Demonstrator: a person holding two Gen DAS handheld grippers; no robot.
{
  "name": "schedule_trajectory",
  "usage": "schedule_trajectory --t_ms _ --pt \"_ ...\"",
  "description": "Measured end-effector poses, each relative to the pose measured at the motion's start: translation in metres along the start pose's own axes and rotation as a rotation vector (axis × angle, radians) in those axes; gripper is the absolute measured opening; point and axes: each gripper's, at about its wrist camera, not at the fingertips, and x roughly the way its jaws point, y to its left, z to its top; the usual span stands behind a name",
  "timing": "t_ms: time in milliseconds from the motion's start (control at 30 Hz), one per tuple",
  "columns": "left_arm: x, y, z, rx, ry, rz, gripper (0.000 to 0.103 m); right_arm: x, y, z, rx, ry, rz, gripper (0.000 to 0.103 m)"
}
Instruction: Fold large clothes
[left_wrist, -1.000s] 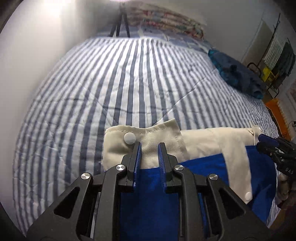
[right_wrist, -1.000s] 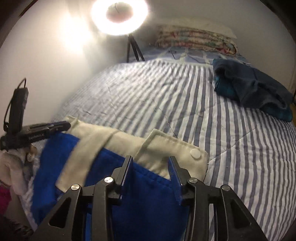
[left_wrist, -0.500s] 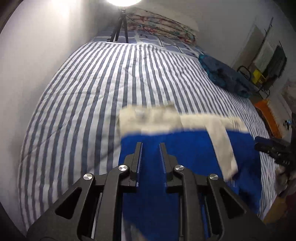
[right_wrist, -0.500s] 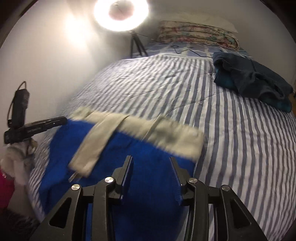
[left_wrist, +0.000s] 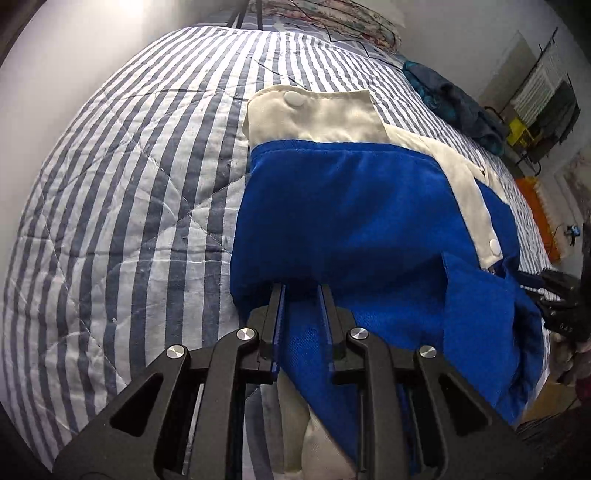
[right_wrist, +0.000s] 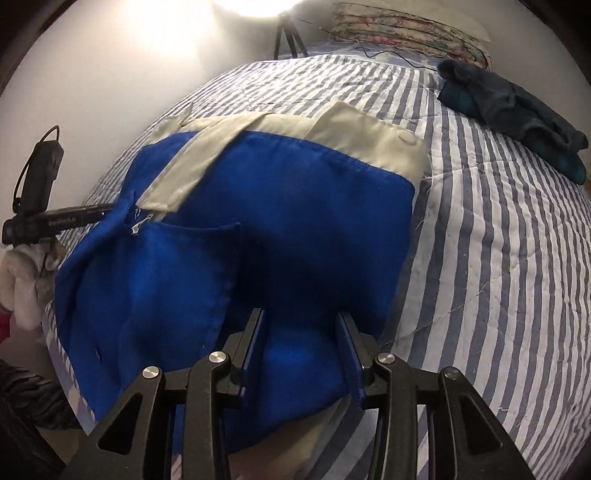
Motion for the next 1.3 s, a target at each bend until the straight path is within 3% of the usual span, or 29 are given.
schedule_trajectory --t_ms 100,133,167,200,233,267,400,500,633,733,1000,1100,1300 --pt "-0.014 0.008 0.002 -0.043 0.012 -0.038 0.020 -0.019 -0.003 0.000 0.021 -0.026 0.052 0.041" --pt "-0.021 0.014 0.001 -0.053 -0.002 -0.048 0.026 -0.028 -0.006 -0.002 0.027 -0.052 0.083 0.043" --pt "-0.032 0.022 0.002 -0.079 -0.033 -0.074 0.033 -0.040 -0.010 -0.004 0.039 -0.090 0.108 0.051" --pt "-0.039 0.028 0.003 -0.106 -0.055 -0.097 0.054 -0.048 -0.015 -0.007 0.055 -0.124 0.127 0.057" --pt "-0.046 0.038 0.004 -0.149 -0.079 -0.127 0.071 -0.059 -0.024 -0.012 0.089 -0.177 0.155 0.072" --pt "-0.051 0.046 0.005 -0.186 -0.094 -0.158 0.074 -0.065 -0.032 -0.015 0.117 -0.209 0.172 0.084" --pt "-0.054 0.086 0.006 -0.379 -0.099 -0.318 0.074 -0.059 -0.072 -0.024 0.284 -0.217 0.182 0.087" --pt "-0.039 0.102 0.002 -0.460 -0.051 -0.408 0.074 -0.044 -0.092 -0.030 0.377 -0.178 0.241 0.086" --pt "-0.020 0.106 -0.006 -0.454 0.018 -0.428 0.074 -0.030 -0.097 -0.036 0.394 -0.143 0.297 0.085" --pt "-0.006 0.105 -0.008 -0.455 0.053 -0.447 0.074 -0.012 -0.099 -0.036 0.423 -0.100 0.351 0.079" --pt "0.008 0.093 -0.003 -0.410 0.052 -0.502 0.073 0.010 -0.109 -0.033 0.497 -0.107 0.523 0.069" --pt "0.019 0.074 0.004 -0.375 0.077 -0.510 0.067 0.019 -0.109 -0.029 0.505 -0.104 0.585 0.063" --pt "0.030 0.053 0.012 -0.374 0.081 -0.513 0.066 0.030 -0.093 -0.015 0.471 -0.109 0.599 0.062"
